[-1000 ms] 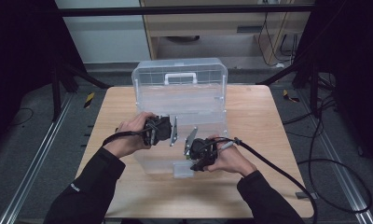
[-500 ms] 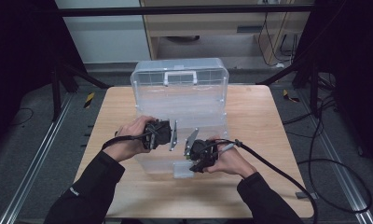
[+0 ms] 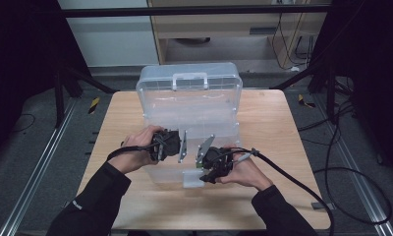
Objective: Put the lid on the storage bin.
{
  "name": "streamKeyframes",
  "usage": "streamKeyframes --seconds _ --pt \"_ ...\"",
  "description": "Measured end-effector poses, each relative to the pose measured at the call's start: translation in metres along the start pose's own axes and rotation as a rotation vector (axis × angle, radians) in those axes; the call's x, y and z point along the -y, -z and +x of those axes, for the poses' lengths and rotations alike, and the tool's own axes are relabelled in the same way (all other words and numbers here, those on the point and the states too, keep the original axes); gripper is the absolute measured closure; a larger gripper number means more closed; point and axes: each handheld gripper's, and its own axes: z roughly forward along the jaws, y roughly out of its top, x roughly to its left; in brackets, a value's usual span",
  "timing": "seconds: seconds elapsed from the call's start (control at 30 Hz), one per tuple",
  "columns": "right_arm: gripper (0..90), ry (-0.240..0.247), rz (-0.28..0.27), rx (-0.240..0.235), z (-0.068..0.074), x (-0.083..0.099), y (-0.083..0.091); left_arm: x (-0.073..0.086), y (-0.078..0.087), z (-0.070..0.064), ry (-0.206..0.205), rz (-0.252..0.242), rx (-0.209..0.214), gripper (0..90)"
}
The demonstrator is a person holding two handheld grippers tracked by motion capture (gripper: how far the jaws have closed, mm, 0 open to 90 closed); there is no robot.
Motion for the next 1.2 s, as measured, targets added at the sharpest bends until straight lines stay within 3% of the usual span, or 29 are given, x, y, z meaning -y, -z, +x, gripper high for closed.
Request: streamKeyframes --seconds 0.3,0.57,1.1,1.2 --pt "59.4 -0.051 -0.095 0.046 0.003 0.003 0.035 0.000 0.001 -0.001 -0.003 -0.003 0.009 77.1" --pt "73.6 -0.188 -0.205 0.083 -0.007 0.016 0.066 0.000 0.000 -0.001 -0.001 -0.005 0.015 77.0" --pt "89.9 -0.279 -0.415 0.139 -0.015 0.031 0.095 -0.001 0.001 -0.002 -0.002 0.003 0.019 76.9" --pt "90.0 -0.327 -0.492 0.183 -0.020 0.033 0.100 -0.001 0.001 -0.002 -0.001 0.001 0.020 76.9"
